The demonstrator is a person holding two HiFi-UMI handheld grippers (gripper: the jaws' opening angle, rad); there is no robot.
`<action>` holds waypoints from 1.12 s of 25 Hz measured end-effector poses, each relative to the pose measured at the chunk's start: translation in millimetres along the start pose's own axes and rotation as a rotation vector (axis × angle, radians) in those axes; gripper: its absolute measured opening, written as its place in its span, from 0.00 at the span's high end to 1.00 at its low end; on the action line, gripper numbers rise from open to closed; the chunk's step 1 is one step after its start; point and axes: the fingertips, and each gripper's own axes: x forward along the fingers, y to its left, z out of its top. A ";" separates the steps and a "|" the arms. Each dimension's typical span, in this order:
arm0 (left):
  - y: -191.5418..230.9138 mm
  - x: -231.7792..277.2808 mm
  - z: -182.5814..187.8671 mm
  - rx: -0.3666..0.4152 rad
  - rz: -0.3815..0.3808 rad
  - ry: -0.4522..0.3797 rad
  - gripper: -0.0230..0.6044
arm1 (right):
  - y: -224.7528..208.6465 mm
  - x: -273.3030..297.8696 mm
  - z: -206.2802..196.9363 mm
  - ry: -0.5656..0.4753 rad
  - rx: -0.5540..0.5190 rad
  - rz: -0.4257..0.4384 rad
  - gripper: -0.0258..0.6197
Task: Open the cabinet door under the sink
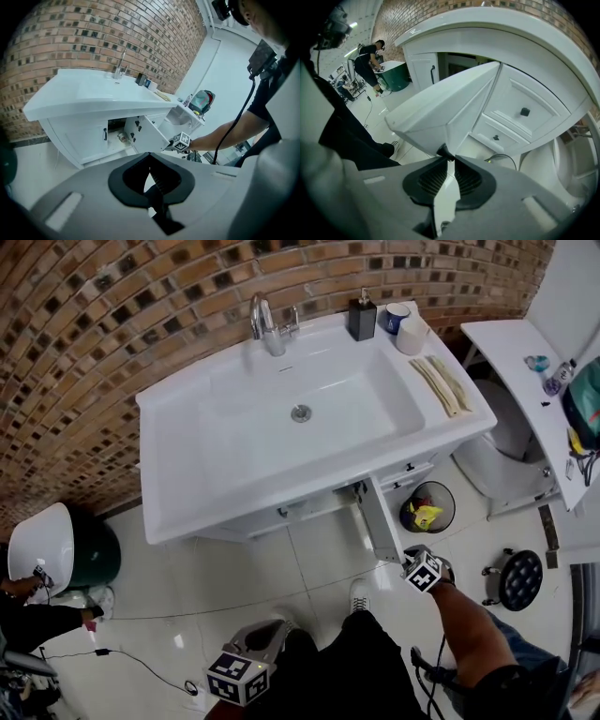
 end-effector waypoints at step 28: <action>6.1 -91.7 21.9 -0.090 0.011 -0.254 0.94 | 10.9 -255.5 106.0 -0.663 0.776 0.092 0.96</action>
